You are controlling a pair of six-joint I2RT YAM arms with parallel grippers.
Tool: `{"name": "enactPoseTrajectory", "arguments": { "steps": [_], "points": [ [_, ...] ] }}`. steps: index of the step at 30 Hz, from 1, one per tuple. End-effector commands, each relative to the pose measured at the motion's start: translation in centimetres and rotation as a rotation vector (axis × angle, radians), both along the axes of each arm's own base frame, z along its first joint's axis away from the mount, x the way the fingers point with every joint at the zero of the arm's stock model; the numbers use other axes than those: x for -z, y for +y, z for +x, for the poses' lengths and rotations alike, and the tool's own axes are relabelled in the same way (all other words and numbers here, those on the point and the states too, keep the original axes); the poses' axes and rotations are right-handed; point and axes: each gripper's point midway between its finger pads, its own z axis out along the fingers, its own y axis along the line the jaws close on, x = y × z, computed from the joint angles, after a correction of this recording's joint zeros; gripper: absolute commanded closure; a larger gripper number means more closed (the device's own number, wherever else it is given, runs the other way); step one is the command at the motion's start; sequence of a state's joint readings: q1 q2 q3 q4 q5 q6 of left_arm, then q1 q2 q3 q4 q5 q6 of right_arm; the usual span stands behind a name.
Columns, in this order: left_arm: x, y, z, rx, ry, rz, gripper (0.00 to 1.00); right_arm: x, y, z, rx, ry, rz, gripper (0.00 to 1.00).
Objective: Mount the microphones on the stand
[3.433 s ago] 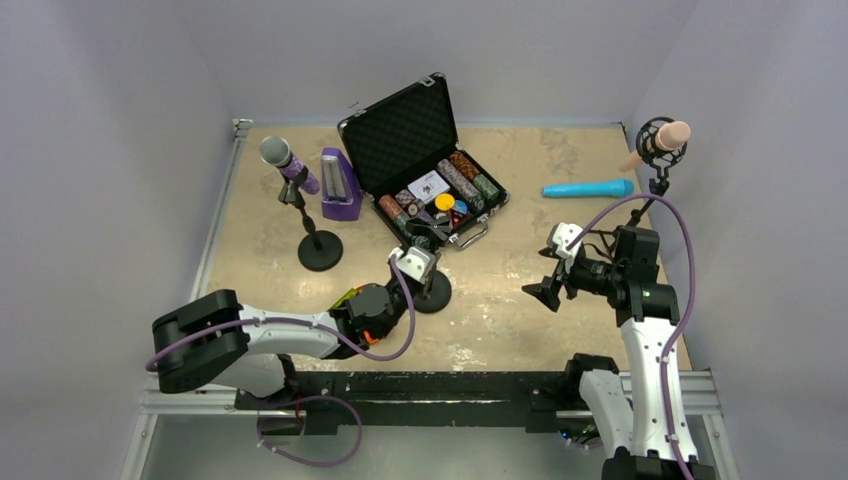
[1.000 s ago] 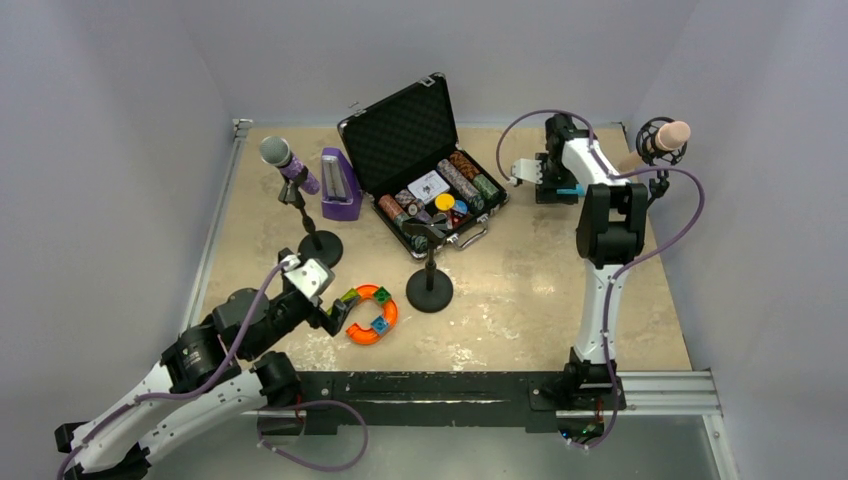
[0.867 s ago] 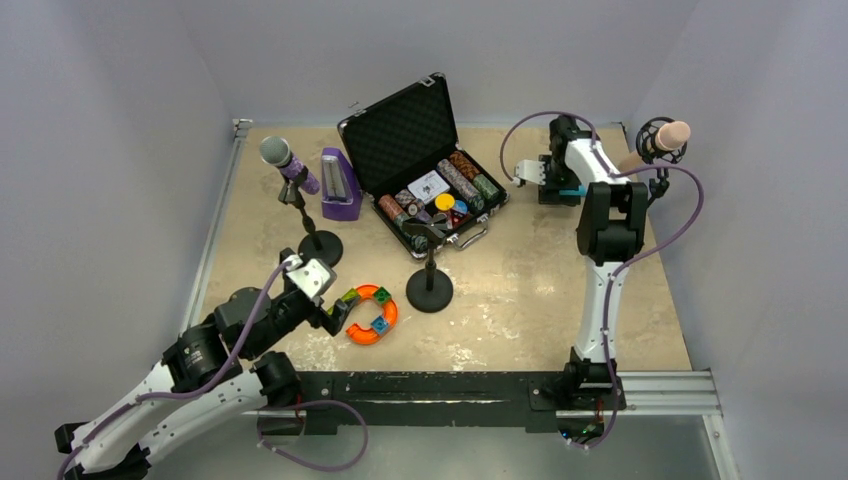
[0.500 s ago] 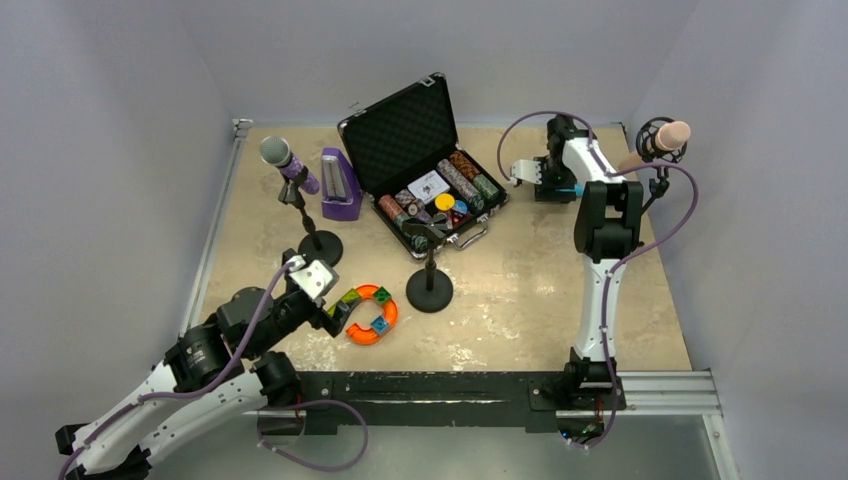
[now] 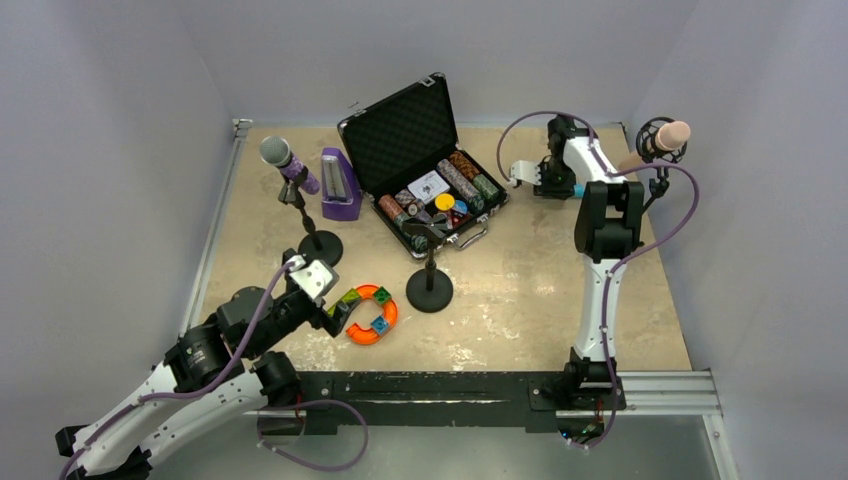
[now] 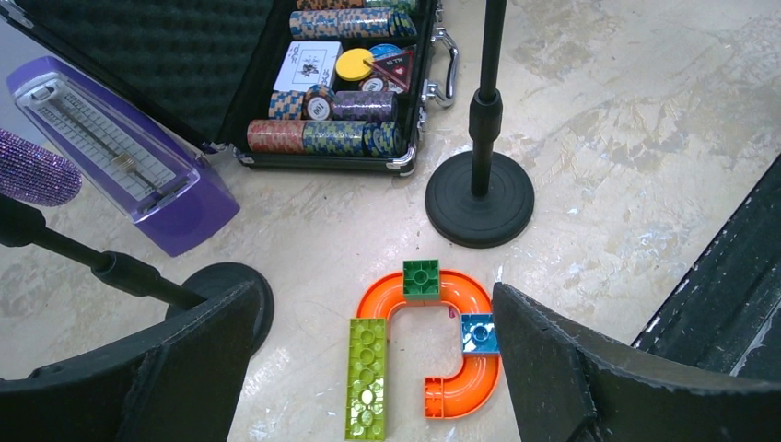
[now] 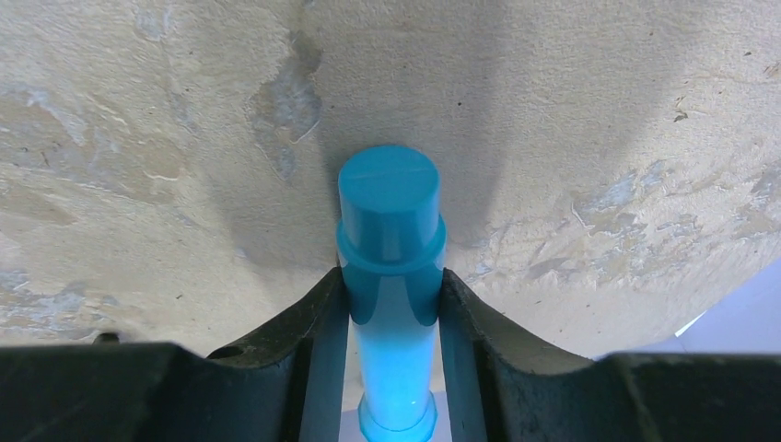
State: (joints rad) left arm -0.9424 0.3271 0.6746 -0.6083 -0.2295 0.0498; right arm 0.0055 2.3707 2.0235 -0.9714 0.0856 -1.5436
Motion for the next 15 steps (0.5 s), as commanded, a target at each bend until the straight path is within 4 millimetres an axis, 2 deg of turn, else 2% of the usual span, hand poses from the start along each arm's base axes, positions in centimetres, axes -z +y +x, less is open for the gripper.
{"name": "enactPoseTrajectory", "arguments": {
  "steps": [1, 3, 7, 11, 15],
  "points": [
    [-0.9, -0.3, 0.1, 0.02, -0.037, -0.014, 0.0, -3.6, 1.3, 0.7, 0.009, -0.101, 0.053, 0.93],
    [-0.9, -0.4, 0.1, 0.023, -0.035, -0.014, 0.0, -5.8, 2.3, 0.7, 0.019, -0.152, 0.099, 1.0],
    [-0.9, -0.4, -0.1, 0.031, -0.035, -0.016, 0.0, -10.6, 5.6, -0.2, 0.009, -0.252, 0.251, 1.0],
    [-0.9, -0.5, -0.2, 0.037, -0.034, -0.018, 0.0, -15.2, 9.3, -2.6, -0.016, -0.322, 0.401, 1.0],
    [-1.0, -0.5, -0.2, 0.042, -0.033, -0.021, 0.0, -19.8, 12.2, -5.3, -0.023, -0.39, 0.525, 1.0]
  ]
}}
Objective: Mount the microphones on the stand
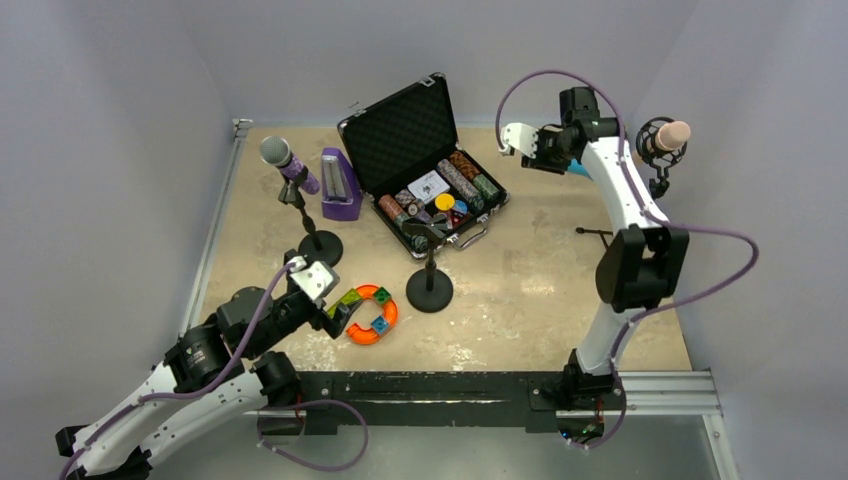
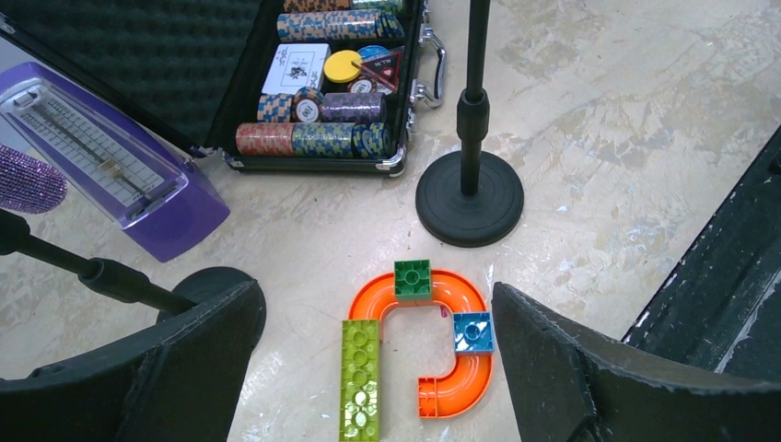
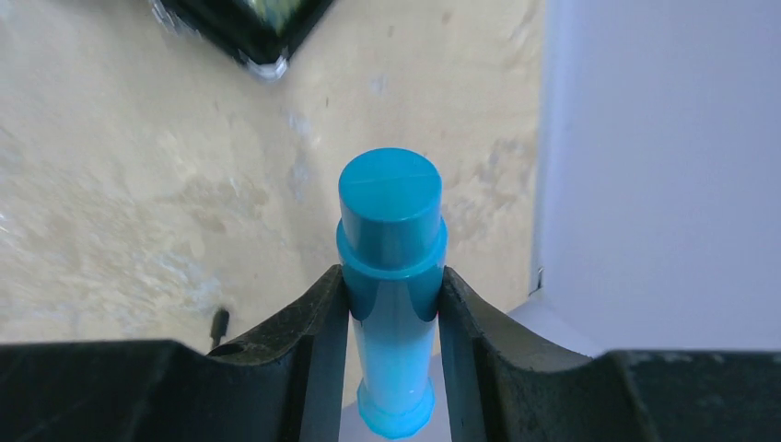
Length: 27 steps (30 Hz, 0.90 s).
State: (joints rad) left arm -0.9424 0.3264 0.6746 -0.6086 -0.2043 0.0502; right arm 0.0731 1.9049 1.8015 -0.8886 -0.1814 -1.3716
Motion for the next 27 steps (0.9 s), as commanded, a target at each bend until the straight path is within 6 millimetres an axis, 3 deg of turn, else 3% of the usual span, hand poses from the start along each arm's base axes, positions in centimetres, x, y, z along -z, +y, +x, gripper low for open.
{"name": "enactPoseTrajectory", "arguments": {
  "steps": [1, 4, 8, 14, 21, 27],
  "points": [
    [-1.0, -0.2, 0.0, 0.017, -0.038, -0.02, 0.0, -6.5, 4.9, -2.9, -0.038, -0.105, 0.24, 1.0],
    [-1.2, -0.2, -0.1, 0.02, -0.038, -0.033, 0.0, -10.6, 6.5, -5.7, -0.06, -0.146, 0.353, 1.0],
    [-1.5, -0.2, -0.3, 0.025, -0.037, -0.054, 0.0, -14.7, 8.7, -10.1, -0.117, -0.161, 0.51, 1.0],
    [-2.3, -0.6, -0.8, 0.045, -0.035, -0.115, 0.0, -18.7, 11.7, -17.4, -0.213, -0.114, 0.734, 1.0],
    [-4.7, -1.7, -2.4, 0.087, 0.044, -0.31, 0.0, -19.9, 13.9, -25.5, -0.305, 0.018, 0.933, 1.0],
    [-5.7, -1.9, -3.9, 0.083, 0.194, -0.444, 0.0, -17.9, 14.7, -31.1, -0.336, 0.162, 1.042, 1.0]
  ]
}}
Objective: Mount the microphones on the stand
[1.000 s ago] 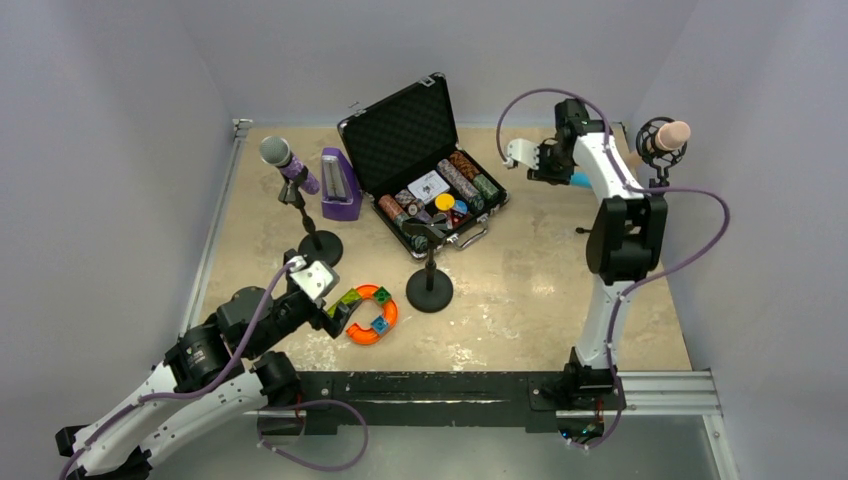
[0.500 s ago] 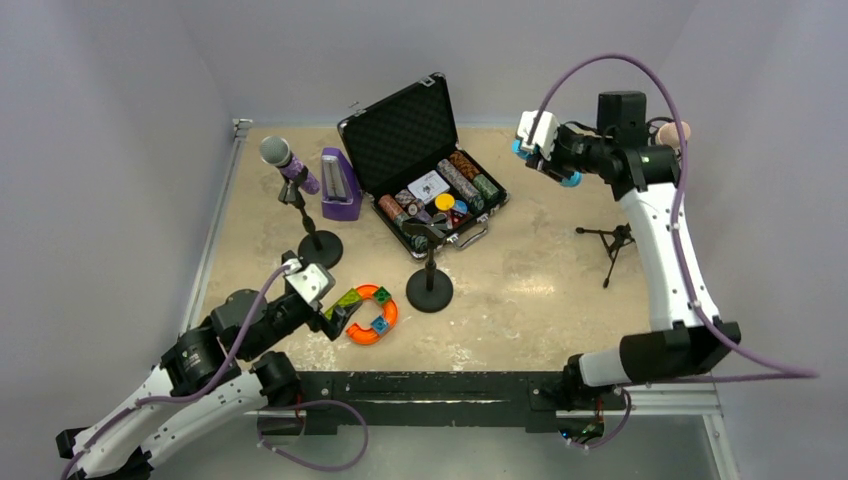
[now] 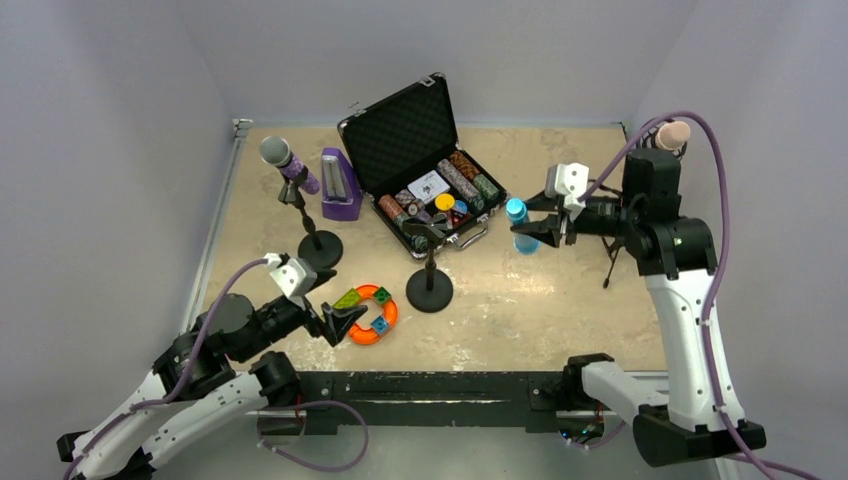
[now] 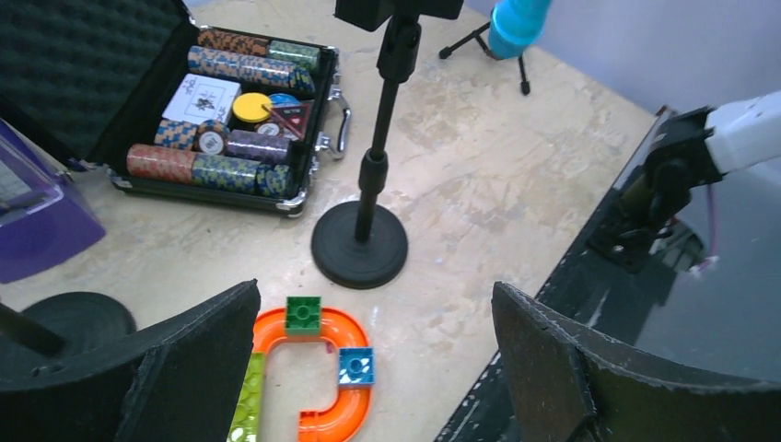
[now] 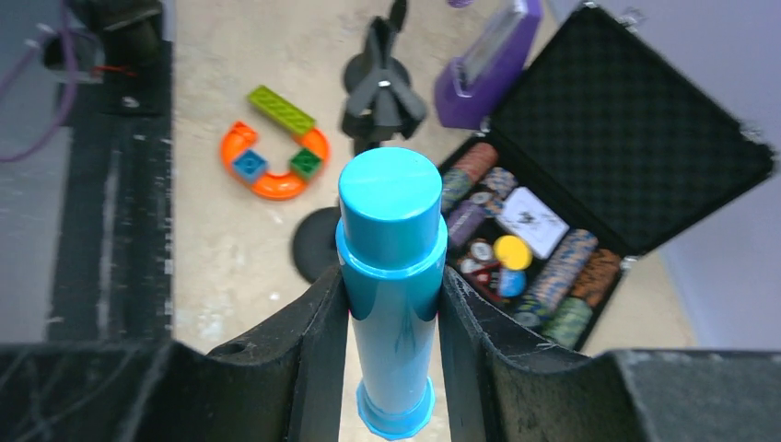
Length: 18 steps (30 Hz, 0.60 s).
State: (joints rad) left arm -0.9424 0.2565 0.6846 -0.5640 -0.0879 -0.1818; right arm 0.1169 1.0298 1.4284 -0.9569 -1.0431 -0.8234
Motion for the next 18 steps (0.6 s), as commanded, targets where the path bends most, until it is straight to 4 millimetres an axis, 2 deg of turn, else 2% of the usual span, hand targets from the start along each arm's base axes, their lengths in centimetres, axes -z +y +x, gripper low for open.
{"name": "enactPoseTrajectory", "arguments": {
  "steps": [1, 6, 9, 13, 18],
  "points": [
    [-3.0, -0.2, -1.6, 0.018, 0.11, -0.182, 0.0, 1.3, 1.3, -4.6, -0.112, 0.148, 0.11, 1.0],
    [-3.6, -0.3, -2.2, 0.021, 0.179, -0.218, 0.01, 3.8, 1.6, -7.0, -0.152, 0.256, 0.157, 1.0],
    [-4.2, -0.9, -2.7, 0.054, 0.211, -0.187, 0.01, 3.9, 1.7, -7.7, -0.151, 0.272, 0.186, 1.0],
    [-6.5, -2.4, -3.6, 0.152, 0.232, -0.17, 0.01, 3.5, 1.8, -8.5, -0.158, 0.289, 0.215, 1.0],
    [-9.4, -3.8, -3.7, 0.209, 0.235, -0.141, 0.01, 2.1, 1.9, -9.1, -0.163, 0.33, 0.252, 1.0]
  ]
}}
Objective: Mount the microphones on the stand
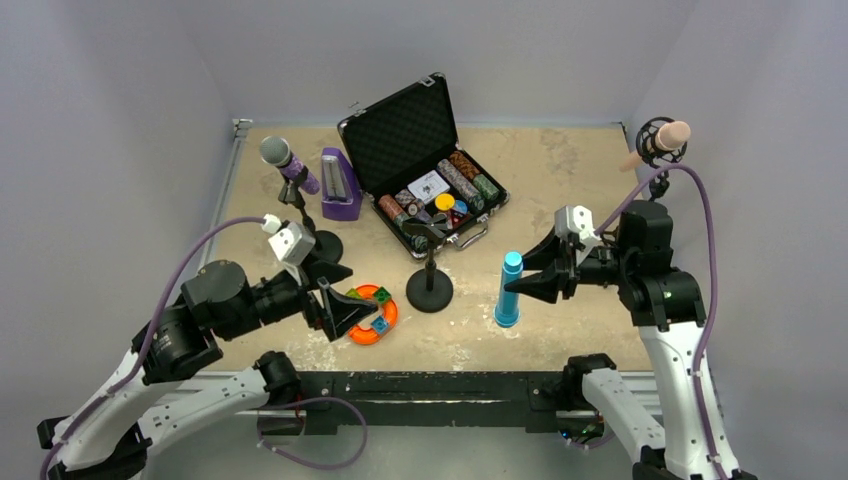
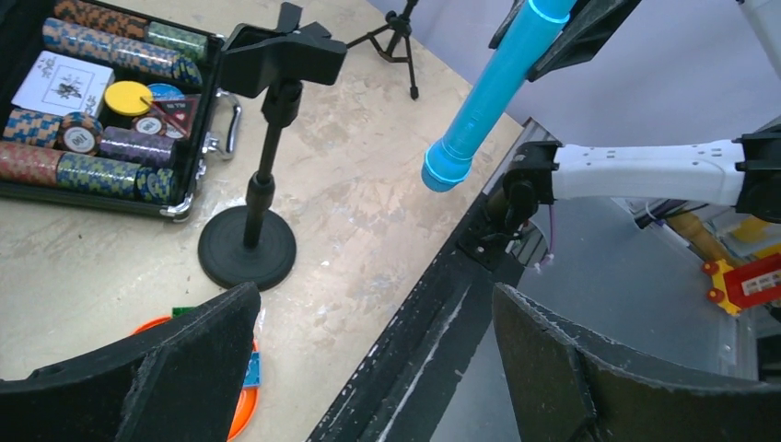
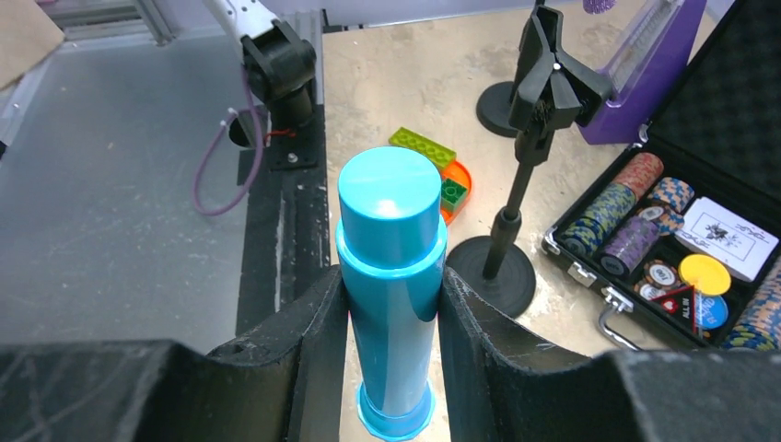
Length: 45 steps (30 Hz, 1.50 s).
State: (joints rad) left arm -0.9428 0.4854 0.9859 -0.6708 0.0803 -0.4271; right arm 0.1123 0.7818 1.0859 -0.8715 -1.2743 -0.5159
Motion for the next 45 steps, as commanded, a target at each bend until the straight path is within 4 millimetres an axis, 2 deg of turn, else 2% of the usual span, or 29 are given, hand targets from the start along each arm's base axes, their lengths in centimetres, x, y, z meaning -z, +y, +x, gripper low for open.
{"name": "enactPoseTrajectory", "arguments": {
  "steps": [1, 5, 11, 15, 18, 32, 38, 45],
  "points": [
    [-3.8, -1.1, -0.9, 0.084, -0.018, -0.021, 0.01, -2.8, 0.3, -1.0, -0.038, 0.017, 0.068, 1.0],
    [-6.9, -1.9, -0.6, 0.11, -0.063, -0.029, 0.01, -5.6, 0.4, -1.7, -0.042, -0.002, 0.089, 1.0],
    [-10.6, -4.2, 1.0, 0.121, -0.094, -0.028, 0.01, -10.1, 0.5, -2.7, -0.07, -0.028, 0.139, 1.0],
    [-12.3, -6.6, 1.5, 0.179, -0.118, -0.067, 0.01, -12.2, 0.5, -2.8, -0.083, -0.024, 0.165, 1.0],
    [-13.0, -8.1, 1.4, 0.227, -0.117, -0.105, 0.01, -13.1, 0.6, -3.0, -0.09, 0.004, 0.178, 1.0],
    [-12.6, -10.2, 1.5, 0.269, -0.061, -0.185, 0.01, -12.7, 0.4, -3.3, -0.096, 0.096, 0.192, 1.0],
    [-13.0, -9.4, 1.1, 0.263, -0.086, -0.208, 0.0, -12.2, 0.3, -3.2, -0.09, 0.123, 0.191, 1.0],
    [-12.3, -9.4, 1.2, 0.255, -0.081, -0.219, 0.0, -11.8, 0.2, -3.1, -0.086, 0.142, 0.193, 1.0]
  ]
}}
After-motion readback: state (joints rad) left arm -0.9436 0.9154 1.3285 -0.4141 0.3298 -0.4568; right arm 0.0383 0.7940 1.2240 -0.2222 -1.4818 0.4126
